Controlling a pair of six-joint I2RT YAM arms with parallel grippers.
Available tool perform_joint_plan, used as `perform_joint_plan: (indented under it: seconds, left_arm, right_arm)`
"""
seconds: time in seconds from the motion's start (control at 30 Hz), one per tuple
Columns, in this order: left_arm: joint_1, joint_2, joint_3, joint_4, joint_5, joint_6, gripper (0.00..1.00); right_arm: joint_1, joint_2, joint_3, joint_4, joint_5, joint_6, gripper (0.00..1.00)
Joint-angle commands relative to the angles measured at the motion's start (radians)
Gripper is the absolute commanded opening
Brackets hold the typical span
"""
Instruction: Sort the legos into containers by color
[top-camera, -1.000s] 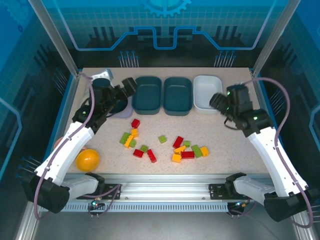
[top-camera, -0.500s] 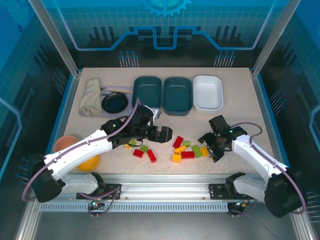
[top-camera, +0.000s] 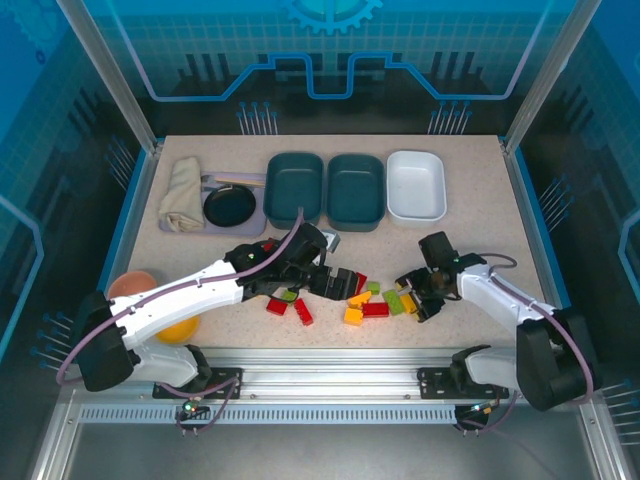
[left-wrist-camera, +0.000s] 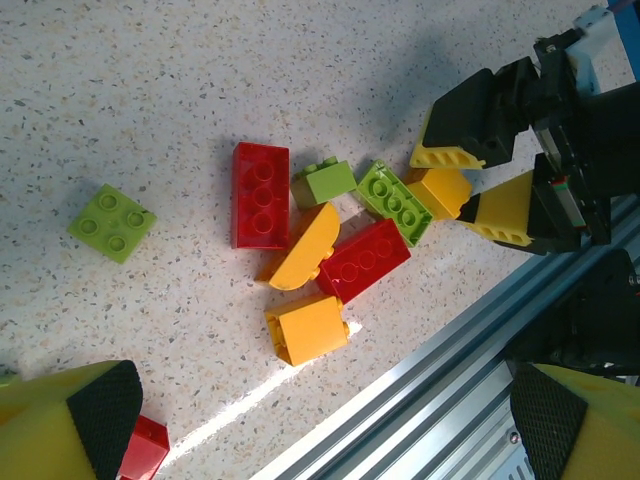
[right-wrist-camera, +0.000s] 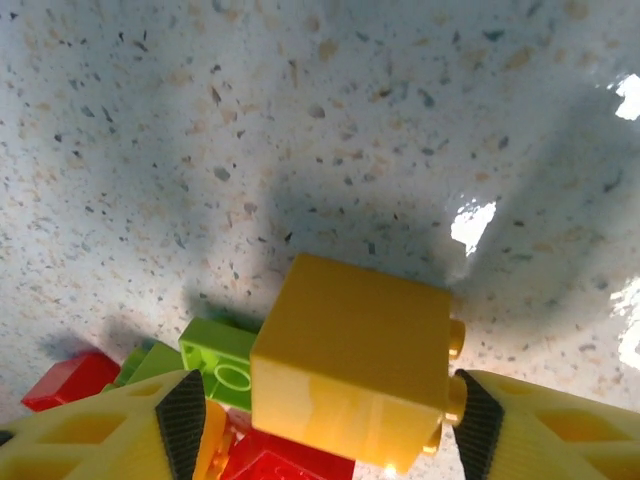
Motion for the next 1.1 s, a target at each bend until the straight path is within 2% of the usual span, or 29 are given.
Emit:
perform_joint_plan:
  seconds: [0.0,0.37,0.5,0.6,0.83,1.07]
  left_arm:
    - [-0.007,0.011,0.031,0.021,0.019,-0.008,0.99]
    - [-0.007,0.023,0.044,0.053,0.038,-0.042,0.99]
    - [0.007,0.043,0.114,0.031,0.048,-0.056,0.99]
    - [0.052,0.078,0.193,0.01,0.077,-0.075,0.99]
    - [0.201,0.23,0.396,0.017,0.163,-0.098,0.99]
    - [0.316,0.421,0.59,0.037,0.222,-0.14,0.99]
  right_arm:
    - [-0.015,0.029,-0.003,0.013,-0.027,-0.006,0.61]
    - [-0.013,0.02,0.044,-0.077,0.038,-0.069,0.4]
    - [-0.004,-0.023,0.198,-0.169,0.151,-0.206,0.39]
    - [-0.017,0.003,0.349,-0.197,0.202,-0.327,0.39]
    - [-0.103,0.287,0.725,-0.207,0.231,-0.564,0.39]
    - [-0.194,0.677,1.104,-0.292,0.185,-0.642,0.38]
